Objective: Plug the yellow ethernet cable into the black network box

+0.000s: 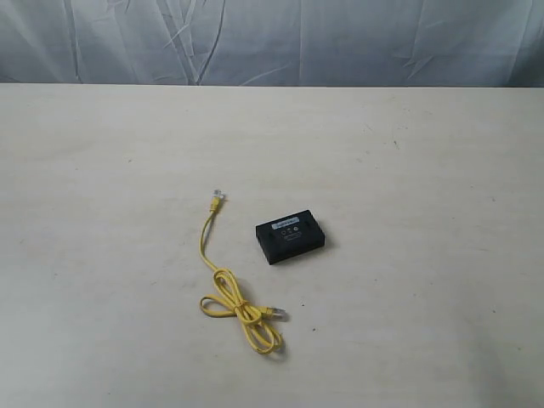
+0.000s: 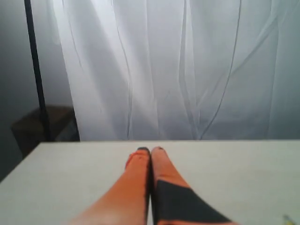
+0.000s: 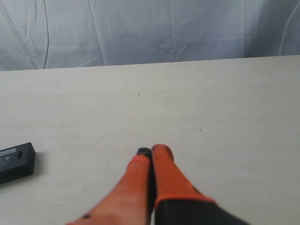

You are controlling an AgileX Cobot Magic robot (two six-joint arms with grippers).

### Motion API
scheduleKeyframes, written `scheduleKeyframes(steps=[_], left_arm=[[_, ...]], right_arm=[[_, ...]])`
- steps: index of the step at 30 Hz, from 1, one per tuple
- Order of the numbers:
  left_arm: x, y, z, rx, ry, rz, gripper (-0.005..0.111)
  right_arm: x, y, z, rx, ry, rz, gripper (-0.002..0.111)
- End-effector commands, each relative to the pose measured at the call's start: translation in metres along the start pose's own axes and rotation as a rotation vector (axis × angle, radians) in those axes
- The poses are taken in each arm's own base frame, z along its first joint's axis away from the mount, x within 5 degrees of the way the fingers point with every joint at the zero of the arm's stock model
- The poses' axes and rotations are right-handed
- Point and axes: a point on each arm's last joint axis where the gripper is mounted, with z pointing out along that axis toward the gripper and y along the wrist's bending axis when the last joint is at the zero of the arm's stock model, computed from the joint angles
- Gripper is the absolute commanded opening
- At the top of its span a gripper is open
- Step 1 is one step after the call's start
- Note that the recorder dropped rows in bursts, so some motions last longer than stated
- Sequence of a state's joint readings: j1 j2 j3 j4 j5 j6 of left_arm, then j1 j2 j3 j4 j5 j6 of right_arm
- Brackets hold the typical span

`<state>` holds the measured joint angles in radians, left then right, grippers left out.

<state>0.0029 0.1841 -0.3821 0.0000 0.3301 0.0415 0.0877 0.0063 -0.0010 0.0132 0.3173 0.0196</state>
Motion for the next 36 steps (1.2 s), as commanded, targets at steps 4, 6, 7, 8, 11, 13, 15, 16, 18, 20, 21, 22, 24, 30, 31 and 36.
scheduleKeyframes(steps=[4,6,7,8,11,13,15,16,18,20,21,22,24,30,31,36], left_arm=[[-0.018,0.005,0.051,-0.012,0.576,0.052,0.0],[-0.014,0.006,0.071,-0.01,0.666,0.06,0.0],[-0.009,0.006,0.081,-0.006,0.714,0.063,0.0],[-0.003,0.005,0.093,0.003,0.757,0.064,0.0],[0.033,-0.007,0.147,0.109,0.936,0.019,0.0],[0.045,-0.022,0.171,0.177,1.016,0.044,0.0],[0.049,-0.047,0.197,0.246,1.042,0.078,0.0],[0.05,-0.061,0.209,0.282,1.043,0.093,0.0],[0.052,-0.094,0.235,0.348,1.053,0.115,0.0],[0.058,-0.129,0.255,0.409,1.065,0.139,0.0],[0.062,-0.146,0.262,0.44,1.074,0.158,0.0],[0.067,-0.162,0.268,0.47,1.09,0.181,0.0],[0.08,-0.188,0.278,0.51,1.135,0.219,0.0],[0.106,-0.202,0.286,0.485,1.2,0.198,0.0],[0.108,-0.203,0.286,0.476,1.207,0.191,0.0],[0.119,-0.204,0.287,0.472,1.236,0.193,0.013]], right_arm=[[-0.001,0.0,0.0,0.006,-0.017,-0.002,0.0],[-0.001,0.0,0.0,0.006,-0.017,-0.002,0.0],[-0.001,0.0,0.0,0.006,-0.017,-0.002,0.0],[-0.001,0.0,0.0,0.006,-0.017,-0.002,0.0],[-0.001,0.0,0.0,0.006,-0.017,-0.002,0.0],[-0.001,0.0,0.0,0.006,-0.017,-0.002,0.0],[-0.001,0.0,0.0,0.006,-0.017,-0.002,0.0],[-0.001,0.0,0.0,0.006,-0.017,-0.002,0.0],[-0.001,0.0,0.0,0.006,-0.017,-0.002,0.0],[-0.001,0.0,0.0,0.006,-0.017,-0.002,0.0],[-0.001,0.0,0.0,0.006,-0.017,-0.002,0.0],[-0.001,0.0,0.0,0.006,-0.017,-0.002,0.0],[-0.001,0.0,0.0,0.006,-0.017,-0.004,0.0],[-0.001,0.0,0.0,0.006,-0.017,-0.004,0.0],[-0.001,0.0,0.0,0.006,-0.017,-0.004,0.0],[-0.001,0.0,0.0,0.006,-0.017,-0.004,0.0]])
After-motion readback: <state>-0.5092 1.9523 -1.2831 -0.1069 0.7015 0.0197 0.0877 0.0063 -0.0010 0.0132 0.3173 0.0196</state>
